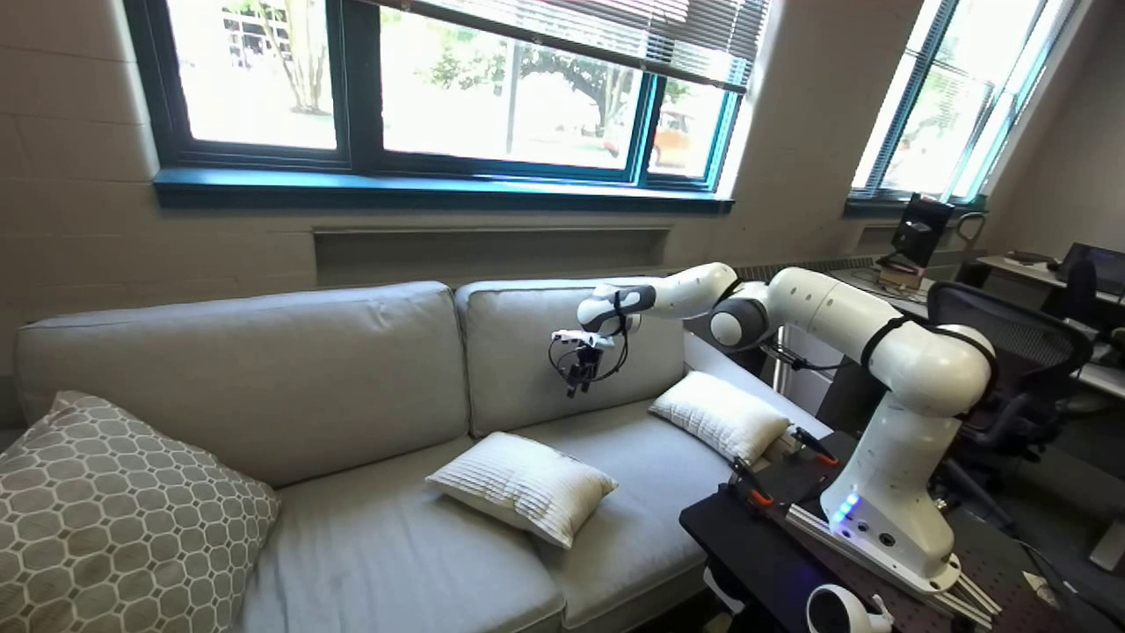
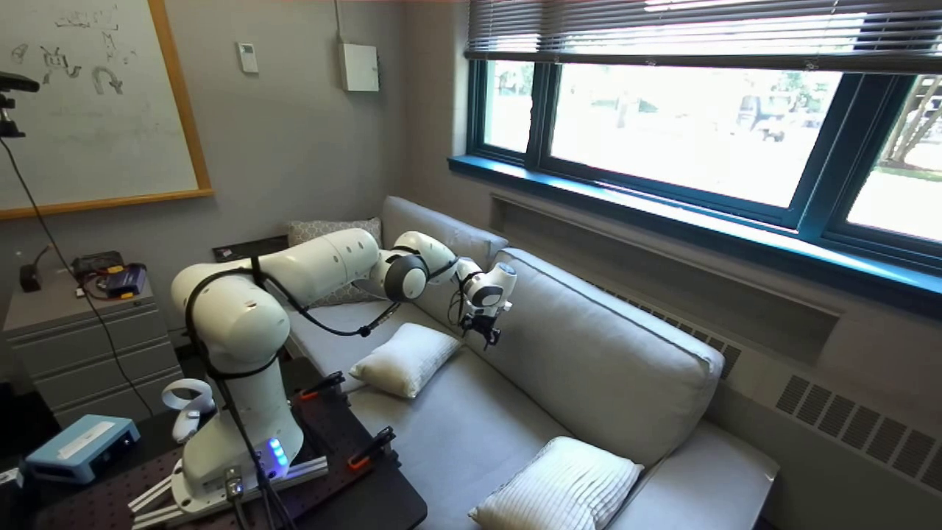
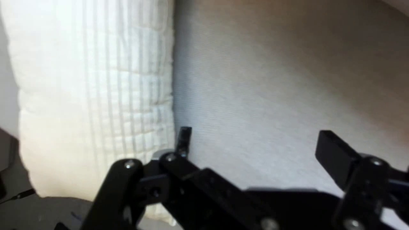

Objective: Set the striped pillows against the armrest

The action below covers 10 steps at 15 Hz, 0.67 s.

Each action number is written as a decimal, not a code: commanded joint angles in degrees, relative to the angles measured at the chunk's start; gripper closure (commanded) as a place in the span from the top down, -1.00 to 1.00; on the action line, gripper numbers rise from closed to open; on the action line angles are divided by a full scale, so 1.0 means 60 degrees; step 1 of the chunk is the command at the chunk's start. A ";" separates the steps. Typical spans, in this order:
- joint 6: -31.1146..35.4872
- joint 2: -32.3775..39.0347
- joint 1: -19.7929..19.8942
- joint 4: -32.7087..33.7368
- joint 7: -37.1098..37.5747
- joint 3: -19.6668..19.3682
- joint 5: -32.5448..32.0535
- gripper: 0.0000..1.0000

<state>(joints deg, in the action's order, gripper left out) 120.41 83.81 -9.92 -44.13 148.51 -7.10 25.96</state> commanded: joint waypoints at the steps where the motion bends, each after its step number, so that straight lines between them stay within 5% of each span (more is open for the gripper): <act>1: -0.1204 0.0097 0.0347 0.0558 -0.0702 0.1420 -0.0810 1.00; 10: -0.0832 0.0027 0.0383 0.0122 -0.0305 0.1575 -0.1159 1.00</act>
<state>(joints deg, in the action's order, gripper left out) 114.48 83.97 -8.58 -42.90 145.90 0.33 20.42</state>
